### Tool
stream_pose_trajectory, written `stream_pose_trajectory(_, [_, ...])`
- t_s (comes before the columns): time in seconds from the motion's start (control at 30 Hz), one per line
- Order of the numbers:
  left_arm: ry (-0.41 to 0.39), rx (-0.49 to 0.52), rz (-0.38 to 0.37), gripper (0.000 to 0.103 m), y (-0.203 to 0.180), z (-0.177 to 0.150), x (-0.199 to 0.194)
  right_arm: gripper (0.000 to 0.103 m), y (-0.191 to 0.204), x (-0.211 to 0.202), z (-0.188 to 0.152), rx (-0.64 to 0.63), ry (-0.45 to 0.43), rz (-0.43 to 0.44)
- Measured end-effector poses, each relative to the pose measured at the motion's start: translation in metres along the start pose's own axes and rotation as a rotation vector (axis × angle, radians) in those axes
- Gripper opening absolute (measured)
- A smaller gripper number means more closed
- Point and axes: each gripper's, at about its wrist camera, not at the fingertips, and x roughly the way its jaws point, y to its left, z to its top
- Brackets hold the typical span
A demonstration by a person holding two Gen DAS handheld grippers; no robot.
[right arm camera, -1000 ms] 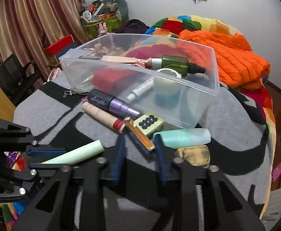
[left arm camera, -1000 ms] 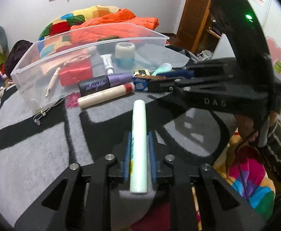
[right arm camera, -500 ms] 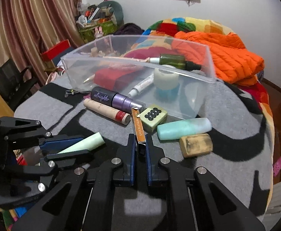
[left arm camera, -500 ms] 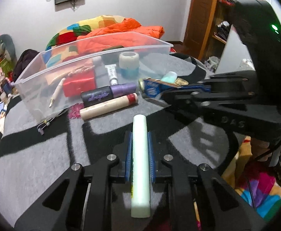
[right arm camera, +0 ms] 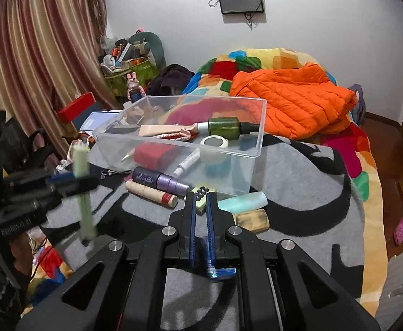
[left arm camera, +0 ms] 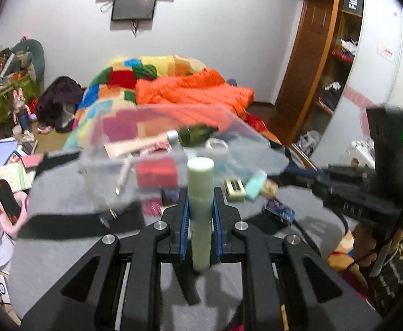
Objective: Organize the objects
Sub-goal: 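Lift the pale green tube into the clear box while the right drops the Max box in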
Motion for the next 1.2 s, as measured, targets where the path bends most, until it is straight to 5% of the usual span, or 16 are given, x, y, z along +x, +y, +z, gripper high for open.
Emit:
stream_pose_trajectory(0.07, [-0.024,-0.003,0.012,0.015,0.004,0.009,-0.004,0.008,0.002,0.001,-0.003,-0.023,0.016,-0.044])
stream_pose_trajectory(0.13, [-0.047,-0.012,0.019,0.015,0.008,0.019,-0.006,0.023,0.003,0.005,-0.009,-0.049,0.053,-0.069])
stream_pose_trajectory(0.2, [-0.067,-0.02,0.03,0.015,0.013,0.028,-0.006,0.052,0.001,0.009,-0.019,-0.056,0.073,-0.083])
stream_pose_trajectory(0.23, [-0.078,-0.025,0.032,0.015,0.015,0.034,-0.006,0.052,0.001,0.012,-0.025,-0.066,0.078,-0.104])
stream_pose_trajectory(0.37, [-0.102,-0.049,0.03,0.015,0.021,0.053,-0.005,0.051,-0.004,0.025,-0.045,-0.087,0.146,-0.151])
stream_pose_trajectory(0.43, [-0.118,-0.051,0.041,0.015,0.024,0.065,-0.003,0.044,-0.007,0.024,-0.051,-0.073,0.138,-0.131])
stream_pose_trajectory(0.5, [-0.13,-0.048,0.056,0.015,0.026,0.074,-0.001,0.025,-0.006,0.021,-0.05,-0.066,0.146,-0.111])
stream_pose_trajectory(0.73, [-0.139,-0.071,0.081,0.015,0.04,0.1,0.02,0.025,-0.001,-0.001,-0.031,-0.047,0.058,-0.079])
stream_pose_trajectory(0.9, [-0.065,-0.116,0.025,0.015,0.049,0.106,0.05,0.025,-0.005,-0.016,0.007,0.014,-0.055,-0.023])
stream_pose_trajectory(1.2, [0.047,-0.143,0.018,0.015,0.055,0.085,0.089,0.025,0.009,0.04,0.074,-0.008,-0.054,-0.064])
